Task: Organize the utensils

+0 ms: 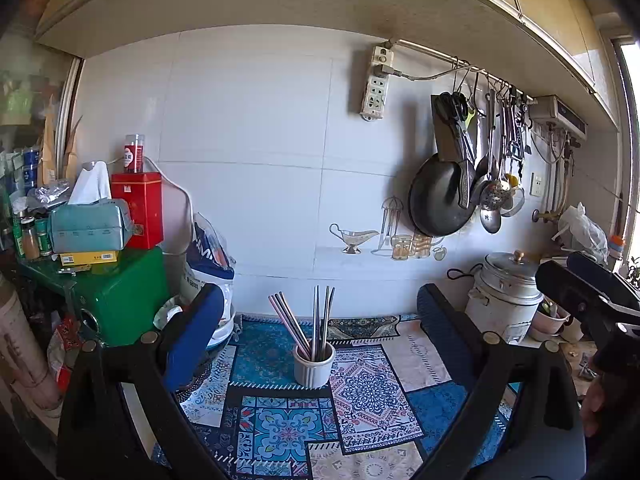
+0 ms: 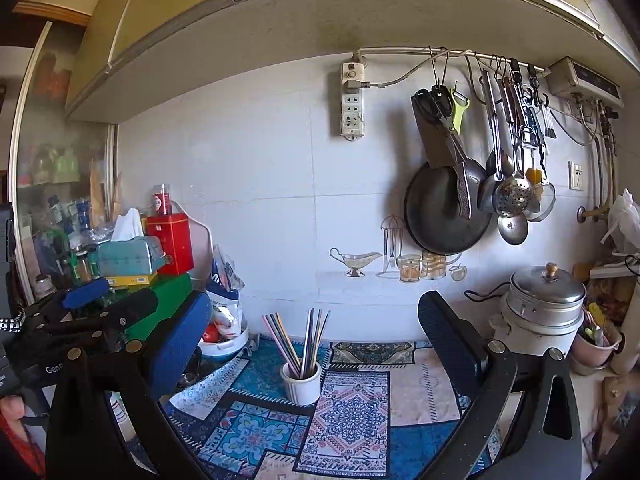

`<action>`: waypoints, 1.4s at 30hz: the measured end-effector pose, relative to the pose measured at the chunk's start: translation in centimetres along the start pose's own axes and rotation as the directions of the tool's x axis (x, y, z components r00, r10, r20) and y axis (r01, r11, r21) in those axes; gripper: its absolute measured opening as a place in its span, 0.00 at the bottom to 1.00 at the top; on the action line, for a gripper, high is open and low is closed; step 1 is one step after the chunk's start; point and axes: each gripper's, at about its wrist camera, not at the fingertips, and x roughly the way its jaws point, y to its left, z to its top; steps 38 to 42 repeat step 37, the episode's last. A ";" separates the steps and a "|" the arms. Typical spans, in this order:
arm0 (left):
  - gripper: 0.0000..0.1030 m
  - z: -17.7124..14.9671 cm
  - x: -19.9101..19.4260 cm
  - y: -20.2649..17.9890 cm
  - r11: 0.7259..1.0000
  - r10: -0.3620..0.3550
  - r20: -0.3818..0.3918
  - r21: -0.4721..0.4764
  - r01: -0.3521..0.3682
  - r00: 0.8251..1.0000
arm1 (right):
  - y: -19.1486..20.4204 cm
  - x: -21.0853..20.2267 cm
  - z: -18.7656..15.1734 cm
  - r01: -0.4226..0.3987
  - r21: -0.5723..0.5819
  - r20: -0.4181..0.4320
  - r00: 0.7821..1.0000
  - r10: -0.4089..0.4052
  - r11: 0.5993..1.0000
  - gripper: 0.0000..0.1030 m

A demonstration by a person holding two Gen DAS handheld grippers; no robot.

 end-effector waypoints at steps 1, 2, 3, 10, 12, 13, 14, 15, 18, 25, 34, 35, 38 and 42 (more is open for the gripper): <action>0.95 0.0 0.0 0.0 1.000 0.000 0.000 0.001 0.000 1.000 | 0.1 0.0 0.0 0.003 -0.002 -0.001 1.000 -0.003 1.000 1.00; 0.95 0.0 0.0 0.0 1.000 -0.001 0.001 0.003 0.001 1.000 | 0.1 0.0 0.0 0.006 -0.002 -0.001 1.000 -0.006 1.000 1.00; 0.95 0.0 0.0 0.0 1.000 -0.002 0.000 0.004 0.002 1.000 | 0.2 0.1 0.0 0.007 -0.001 -0.002 1.000 -0.007 1.000 1.00; 0.95 0.1 -0.1 0.0 1.000 -0.004 0.004 0.014 0.004 1.000 | 0.4 0.2 -0.2 0.009 -0.001 -0.011 1.000 -0.009 1.000 1.00; 0.95 0.1 -0.1 -0.1 1.000 -0.006 0.004 0.018 0.006 1.000 | 0.5 0.2 -0.2 0.010 0.000 -0.010 1.000 -0.010 1.000 1.00; 0.95 0.1 -0.1 -0.1 1.000 -0.008 0.004 0.021 0.008 1.000 | 0.4 0.2 -0.2 0.009 0.000 -0.010 1.000 -0.009 1.000 1.00; 0.95 0.1 -0.1 -0.1 1.000 -0.009 0.005 0.023 0.009 1.000 | 0.5 0.3 -0.2 0.011 0.001 -0.011 1.000 -0.011 1.000 1.00; 0.95 0.1 -0.2 -0.2 1.000 -0.010 0.005 0.025 0.010 1.000 | 0.5 0.3 -0.2 0.012 0.002 -0.012 1.000 -0.012 1.000 1.00; 0.95 0.1 -0.1 -0.2 0.999 -0.022 0.000 0.028 0.022 1.000 | 0.6 0.3 -0.2 0.016 0.006 -0.009 1.000 -0.015 1.000 1.00; 0.95 0.1 -0.3 -0.5 0.999 -0.033 0.002 0.041 0.033 0.999 | 0.6 0.2 -0.3 0.020 0.007 -0.007 1.000 -0.020 1.000 1.00; 0.95 0.2 0.0 -0.5 0.998 -0.040 0.008 0.040 0.040 0.999 | 0.5 0.3 -0.2 0.030 0.012 -0.006 1.000 -0.030 0.999 1.00; 0.95 0.2 0.1 -0.5 0.998 -0.044 0.007 0.040 0.044 0.999 | 0.4 0.3 -0.2 0.030 0.013 -0.007 1.000 -0.030 0.999 1.00; 0.95 0.1 0.2 -0.4 0.998 -0.048 0.003 0.043 0.048 0.999 | 0.5 0.5 -0.2 0.030 0.012 -0.009 1.000 -0.030 0.999 1.00; 0.95 0.1 0.2 -0.4 0.998 -0.048 0.003 0.043 0.048 0.999 | 0.5 0.5 -0.2 0.030 0.012 -0.009 1.000 -0.030 0.999 1.00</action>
